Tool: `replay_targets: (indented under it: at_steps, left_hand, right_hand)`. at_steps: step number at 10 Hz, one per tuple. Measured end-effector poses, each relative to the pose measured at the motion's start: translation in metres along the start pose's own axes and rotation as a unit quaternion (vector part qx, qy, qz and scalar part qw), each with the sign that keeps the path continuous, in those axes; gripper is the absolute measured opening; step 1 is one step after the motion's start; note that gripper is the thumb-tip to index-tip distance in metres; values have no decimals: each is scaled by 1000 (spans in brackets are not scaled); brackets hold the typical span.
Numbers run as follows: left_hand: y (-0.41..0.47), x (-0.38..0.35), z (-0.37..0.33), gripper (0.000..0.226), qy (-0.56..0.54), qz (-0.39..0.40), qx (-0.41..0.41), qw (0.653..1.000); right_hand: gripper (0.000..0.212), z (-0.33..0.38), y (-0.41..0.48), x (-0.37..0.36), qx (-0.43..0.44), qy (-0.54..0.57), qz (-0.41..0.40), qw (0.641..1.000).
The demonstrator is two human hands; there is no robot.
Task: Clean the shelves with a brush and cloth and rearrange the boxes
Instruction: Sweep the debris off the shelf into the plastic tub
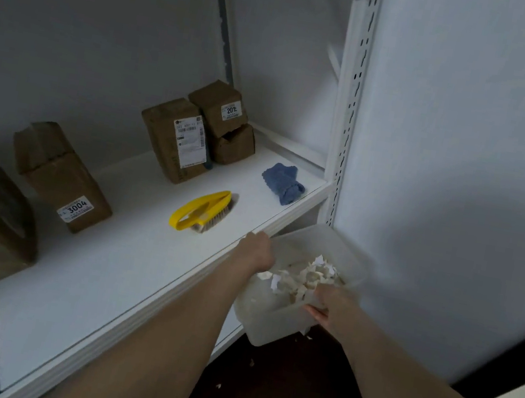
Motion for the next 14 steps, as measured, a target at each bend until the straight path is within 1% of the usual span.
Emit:
replay_targets:
  at_steps: [1,2,3,4,5,6,7,8,9,10,11,12,13,14]
  left_hand:
    - [6,-18,-9,45,7,6,5,1000]
    - [17,-36,-14,52,4,32,7,999]
    - [33,-65,-17,51,-10,82,6,997]
    - [43,-91,-15,44,-39,129,20,991]
    - [56,-121,-12,35,-149,189,89,966]
    - [70,-147,-12,29,-322,208,199,902]
    - [87,-170,-18,17,-365,173,213,890]
    - [104,-194,-24,15,-369,126,189,901]
    - [118,-222,-34,16,-355,122,179,910]
    - [134,-256,-37,18,-337,127,188,914]
    - [149,-295,-29,12,-308,123,201,922]
    - [165,-334,-13,8,-278,119,204,931]
    - [188,-377,2,12,-271,127,216,929]
    - [213,-426,18,16,-248,149,216,933]
  right_hand:
    - [44,0,5,15,2,28,-13,1000]
    - [44,-1,12,27,2,46,-23,999]
    - [41,-3,24,31,-35,37,-91,995]
    - [33,-14,43,37,-78,119,-155,978]
    - [33,-25,65,47,-111,178,-176,962]
    - [34,-40,85,56,-132,225,-205,943]
    - [36,-56,103,69,-147,246,-214,934]
    - [30,-73,120,86,-177,264,-209,925]
    - [28,-92,140,106,-200,277,-191,920]
    - [37,-114,164,133,-211,297,-227,903]
    - [46,-141,191,169,-179,279,-264,906]
    - [46,-174,222,194,-165,252,-252,920]
    - [44,-206,258,199,-181,244,-263,916]
    - [41,-248,299,204,-232,267,-316,880]
Point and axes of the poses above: each hand's wrist, its own y-axis towards the middle knuckle, its own x-axis out of the back of the hand, z = x × y, the point moved 3 cm from there along y, towards the middle knuckle, and after that the axes turned 4 degrees about -y, right-handed, at the moved point
